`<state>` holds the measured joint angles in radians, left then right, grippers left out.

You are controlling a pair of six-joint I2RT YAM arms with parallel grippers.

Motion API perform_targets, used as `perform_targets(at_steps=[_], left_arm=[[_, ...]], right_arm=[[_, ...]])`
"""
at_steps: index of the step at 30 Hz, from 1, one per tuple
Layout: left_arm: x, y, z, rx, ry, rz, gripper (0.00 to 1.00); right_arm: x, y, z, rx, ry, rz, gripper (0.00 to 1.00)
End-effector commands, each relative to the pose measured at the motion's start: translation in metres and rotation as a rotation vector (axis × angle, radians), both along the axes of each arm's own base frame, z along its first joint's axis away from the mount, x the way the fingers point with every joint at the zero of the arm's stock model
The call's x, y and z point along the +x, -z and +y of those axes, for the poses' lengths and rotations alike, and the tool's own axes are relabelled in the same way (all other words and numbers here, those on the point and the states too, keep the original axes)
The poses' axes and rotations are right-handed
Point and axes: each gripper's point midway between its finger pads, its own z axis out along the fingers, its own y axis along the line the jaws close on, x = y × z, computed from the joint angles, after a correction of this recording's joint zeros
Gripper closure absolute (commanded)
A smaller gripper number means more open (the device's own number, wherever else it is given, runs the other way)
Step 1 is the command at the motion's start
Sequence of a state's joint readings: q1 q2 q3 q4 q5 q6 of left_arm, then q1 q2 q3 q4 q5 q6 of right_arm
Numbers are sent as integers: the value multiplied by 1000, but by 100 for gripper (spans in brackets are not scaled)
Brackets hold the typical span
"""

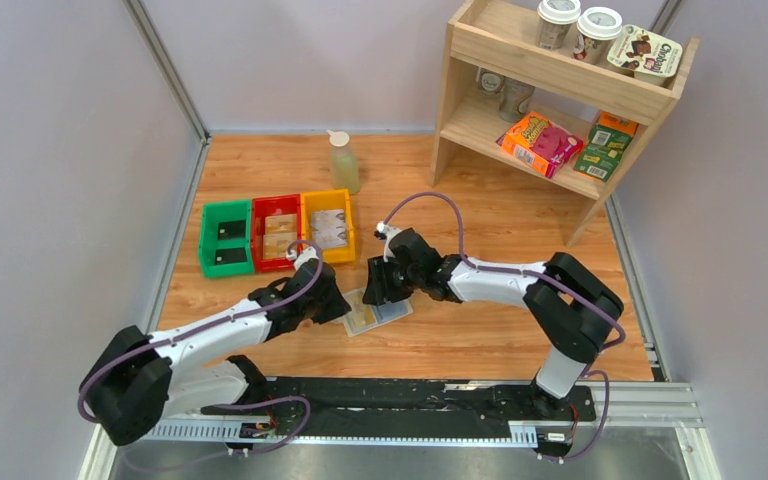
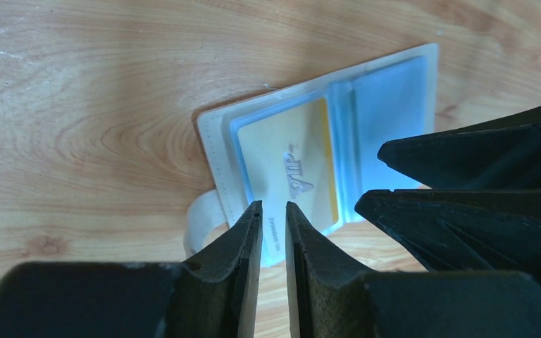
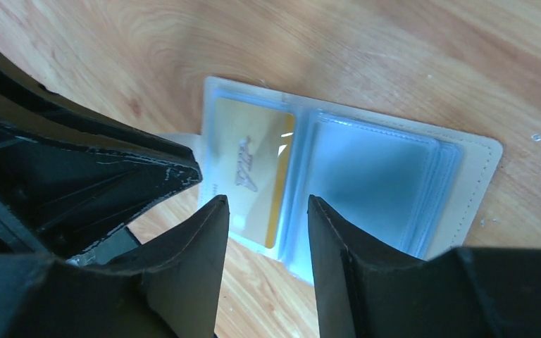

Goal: Take the credit cards out of the card holder
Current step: Remove the credit card from the card holder.

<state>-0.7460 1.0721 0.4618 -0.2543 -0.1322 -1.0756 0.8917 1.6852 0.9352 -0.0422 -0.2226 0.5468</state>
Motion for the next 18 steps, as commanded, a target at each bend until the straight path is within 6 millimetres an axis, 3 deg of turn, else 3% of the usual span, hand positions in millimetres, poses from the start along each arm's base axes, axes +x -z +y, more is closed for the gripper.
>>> perform_targets(at_steps=[1, 6, 11, 18], left_arm=[[14, -2, -8, 14, 15, -37, 75], [8, 22, -1, 39, -5, 13, 77], [-3, 41, 3, 45, -18, 70, 82], [-8, 46, 7, 43, -28, 86, 87]], right_arm=[[-2, 2, 16, 124, -39, 57, 53], [-4, 22, 11, 115, -46, 103, 57], [-2, 27, 7, 111, -30, 120, 60], [1, 13, 7, 127, -27, 89, 61]])
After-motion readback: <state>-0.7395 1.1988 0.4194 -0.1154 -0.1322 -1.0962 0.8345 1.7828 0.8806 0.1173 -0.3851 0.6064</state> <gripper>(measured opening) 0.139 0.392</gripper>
